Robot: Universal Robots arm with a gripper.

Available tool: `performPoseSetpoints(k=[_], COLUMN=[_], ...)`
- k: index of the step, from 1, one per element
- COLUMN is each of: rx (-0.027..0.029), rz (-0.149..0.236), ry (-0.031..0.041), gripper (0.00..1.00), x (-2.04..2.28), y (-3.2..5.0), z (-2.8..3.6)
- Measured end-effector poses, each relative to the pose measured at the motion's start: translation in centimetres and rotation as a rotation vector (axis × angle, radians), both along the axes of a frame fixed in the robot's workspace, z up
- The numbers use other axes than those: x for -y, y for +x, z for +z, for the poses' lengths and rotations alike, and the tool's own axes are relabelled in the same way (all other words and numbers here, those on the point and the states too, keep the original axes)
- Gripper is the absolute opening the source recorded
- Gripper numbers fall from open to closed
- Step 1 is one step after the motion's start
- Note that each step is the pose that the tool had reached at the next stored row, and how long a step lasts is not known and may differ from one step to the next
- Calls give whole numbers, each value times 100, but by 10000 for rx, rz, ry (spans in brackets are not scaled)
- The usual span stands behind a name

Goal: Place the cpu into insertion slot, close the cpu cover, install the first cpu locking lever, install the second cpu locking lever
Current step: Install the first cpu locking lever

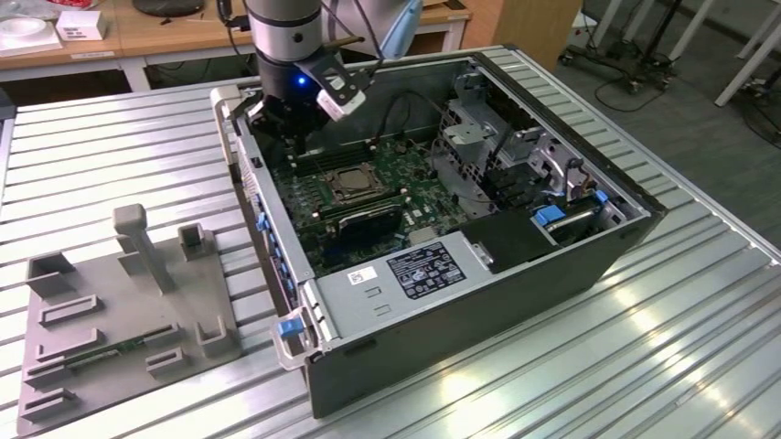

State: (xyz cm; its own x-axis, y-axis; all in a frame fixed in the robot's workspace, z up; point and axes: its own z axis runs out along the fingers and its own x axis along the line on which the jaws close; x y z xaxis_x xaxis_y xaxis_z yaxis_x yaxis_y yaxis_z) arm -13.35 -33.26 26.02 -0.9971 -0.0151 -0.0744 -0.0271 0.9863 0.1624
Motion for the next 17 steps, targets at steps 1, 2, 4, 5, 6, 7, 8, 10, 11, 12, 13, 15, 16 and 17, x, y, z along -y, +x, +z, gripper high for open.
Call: performPoseSetpoints(k=[1, 2, 4, 5, 6, 7, 8, 10, 11, 12, 13, 15, 16, 17], rx=[3, 7, 15, 16, 17, 19, 18, 18, 18, 18, 18, 19, 19, 18], rz=[0, 1, 1, 2, 2, 2, 1, 1, 1, 2, 1, 0, 1, 0], ry=[1, 0, 2, 1, 1, 2, 2, 1, 2, 1, 1, 5, 6, 7], gripper=[11, 11, 11, 11, 11, 11, 11, 11, 11, 11, 11, 11, 11, 11], x=[0, 1, 0, 0, 0, 0, 0, 0, -1, -1, -2, -5, -7, -12], y=[-5, -13, -19, -19, -19, -19, -20, -20, -20, -19, -18, -13, -9, -6], z=[0, -1, -7, -13, -22, -31, -40, -58, -66, -71, -73, -77, -78, -79])
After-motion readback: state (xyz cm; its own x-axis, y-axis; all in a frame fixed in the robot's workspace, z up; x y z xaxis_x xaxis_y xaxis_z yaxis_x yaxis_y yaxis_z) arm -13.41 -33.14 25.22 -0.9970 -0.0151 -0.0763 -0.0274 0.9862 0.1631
